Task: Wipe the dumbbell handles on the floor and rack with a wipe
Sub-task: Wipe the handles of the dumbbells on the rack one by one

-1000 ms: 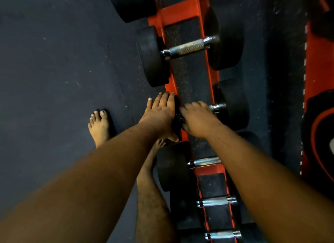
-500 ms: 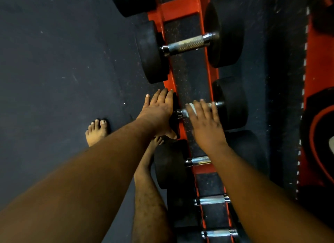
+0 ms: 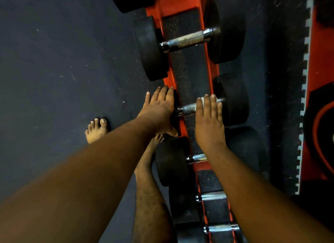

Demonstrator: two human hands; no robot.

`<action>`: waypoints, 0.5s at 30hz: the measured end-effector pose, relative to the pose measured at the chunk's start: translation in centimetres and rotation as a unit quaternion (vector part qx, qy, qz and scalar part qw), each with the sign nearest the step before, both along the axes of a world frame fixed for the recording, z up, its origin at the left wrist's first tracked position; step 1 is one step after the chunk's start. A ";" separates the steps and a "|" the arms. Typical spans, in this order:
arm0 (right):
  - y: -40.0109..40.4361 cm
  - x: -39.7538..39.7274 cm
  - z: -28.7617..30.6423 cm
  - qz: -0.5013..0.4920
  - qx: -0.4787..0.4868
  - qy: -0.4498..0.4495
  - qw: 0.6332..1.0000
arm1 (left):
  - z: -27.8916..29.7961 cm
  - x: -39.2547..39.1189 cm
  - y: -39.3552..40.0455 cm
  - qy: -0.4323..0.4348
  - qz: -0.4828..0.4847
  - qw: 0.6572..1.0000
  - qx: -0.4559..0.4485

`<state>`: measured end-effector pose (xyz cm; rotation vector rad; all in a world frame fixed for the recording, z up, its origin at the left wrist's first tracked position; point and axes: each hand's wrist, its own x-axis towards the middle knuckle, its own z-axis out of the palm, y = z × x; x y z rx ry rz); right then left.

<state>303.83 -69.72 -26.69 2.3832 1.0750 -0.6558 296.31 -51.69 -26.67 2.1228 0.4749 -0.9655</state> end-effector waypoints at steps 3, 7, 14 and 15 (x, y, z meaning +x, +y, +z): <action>2.3 -0.1 -1.4 0.009 0.025 0.063 0.998 | 0.1 0.1 0.0 0.000 -0.003 1.000 0.004; 3.3 -0.5 -0.2 0.015 0.039 0.168 0.985 | 0.0 0.1 0.0 0.001 -0.007 1.000 0.004; -1.8 -5.5 -0.4 -0.490 0.273 0.145 0.815 | 0.0 0.1 0.1 -0.003 -0.003 1.000 0.003; -1.2 -5.4 -0.4 -0.639 0.303 0.142 0.693 | 0.0 0.0 0.1 -0.004 -0.002 1.000 0.002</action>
